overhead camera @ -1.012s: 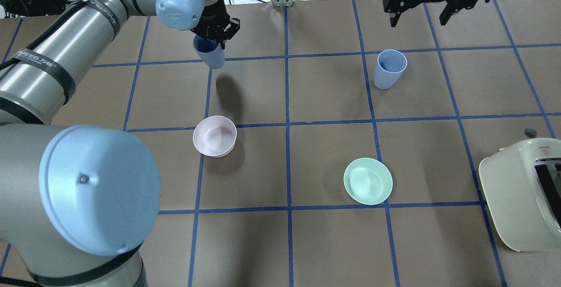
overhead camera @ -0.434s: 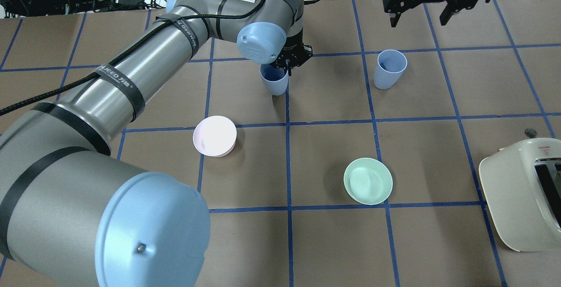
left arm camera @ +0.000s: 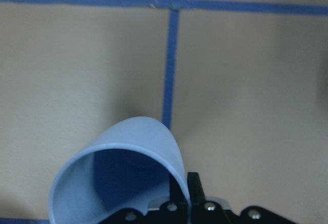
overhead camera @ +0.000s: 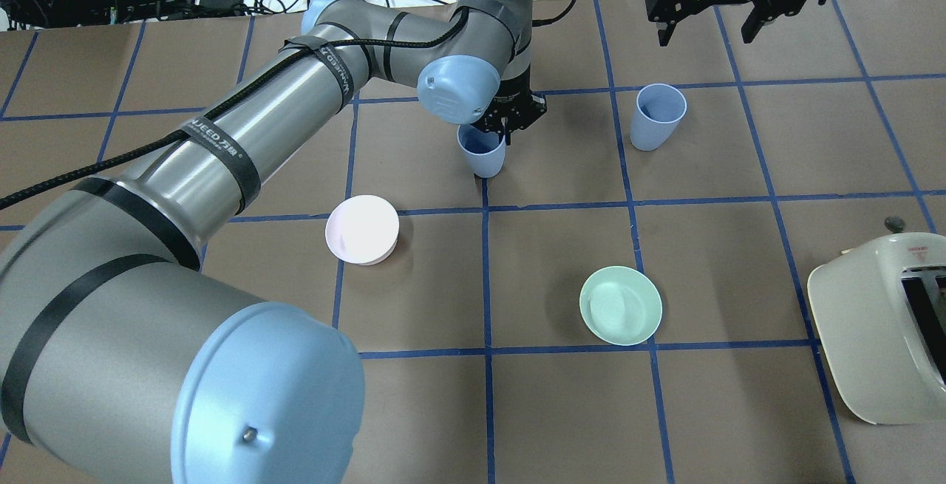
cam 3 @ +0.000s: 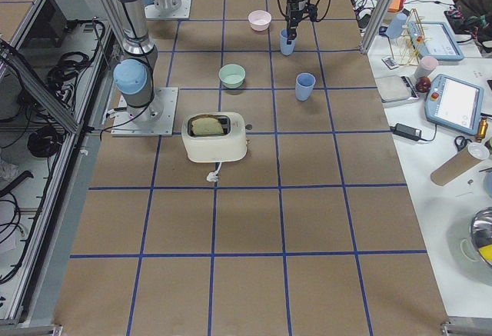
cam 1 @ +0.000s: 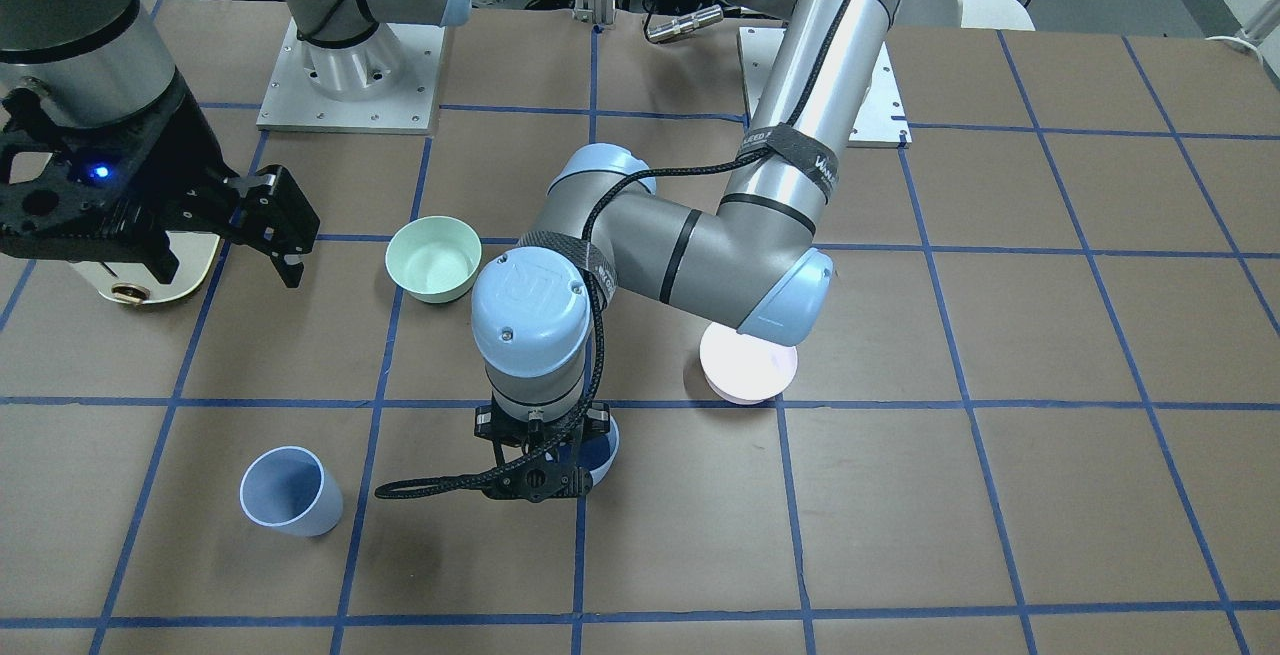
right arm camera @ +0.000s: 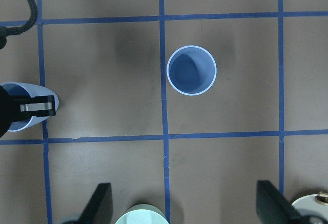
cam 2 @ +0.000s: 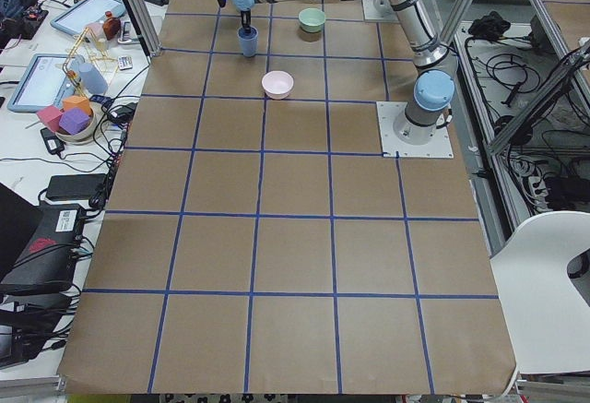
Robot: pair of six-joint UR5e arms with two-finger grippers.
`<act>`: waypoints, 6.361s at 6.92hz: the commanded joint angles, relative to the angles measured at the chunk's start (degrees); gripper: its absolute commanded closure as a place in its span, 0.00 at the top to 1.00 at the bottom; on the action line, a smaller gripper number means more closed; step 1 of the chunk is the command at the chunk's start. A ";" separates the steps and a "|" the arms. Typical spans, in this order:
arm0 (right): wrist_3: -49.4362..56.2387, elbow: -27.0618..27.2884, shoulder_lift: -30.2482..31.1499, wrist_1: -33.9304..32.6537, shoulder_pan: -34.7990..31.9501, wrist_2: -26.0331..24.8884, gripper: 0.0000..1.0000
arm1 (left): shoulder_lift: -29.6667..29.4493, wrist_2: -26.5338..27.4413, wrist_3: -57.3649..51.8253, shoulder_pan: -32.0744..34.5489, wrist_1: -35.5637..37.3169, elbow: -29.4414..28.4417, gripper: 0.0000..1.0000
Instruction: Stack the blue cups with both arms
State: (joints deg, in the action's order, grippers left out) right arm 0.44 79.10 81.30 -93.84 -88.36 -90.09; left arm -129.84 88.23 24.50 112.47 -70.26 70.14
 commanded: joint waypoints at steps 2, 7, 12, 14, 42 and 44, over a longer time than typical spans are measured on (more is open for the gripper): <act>0.00 0.00 0.00 -0.03 -0.06 0.00 1.00 | 9.03 -1.30 -5.03 -2.68 -15.78 -0.44 1.00; 1.32 -1.05 -3.92 -2.92 1.96 -0.43 1.00 | 35.93 -0.96 -13.42 -10.23 -19.28 19.70 1.00; 0.80 -1.50 -19.05 -13.46 4.51 -0.52 1.00 | 41.16 0.80 -22.66 -19.57 -19.39 22.15 1.00; 0.44 1.13 -20.13 -14.96 4.78 -0.35 1.00 | 41.24 1.41 -22.04 -19.31 -19.47 21.62 1.00; -25.49 6.77 -14.94 -25.52 -18.51 -0.09 0.79 | 41.33 1.50 -22.04 -19.39 -20.00 21.53 1.00; -23.82 2.85 -13.63 -22.82 -15.20 -0.35 1.00 | 41.33 1.50 -22.04 -19.39 -20.00 21.53 1.00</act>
State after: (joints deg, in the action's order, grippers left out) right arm -24.16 84.62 66.92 -118.66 -105.67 -90.35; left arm -88.51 89.74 2.46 93.08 -90.26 91.67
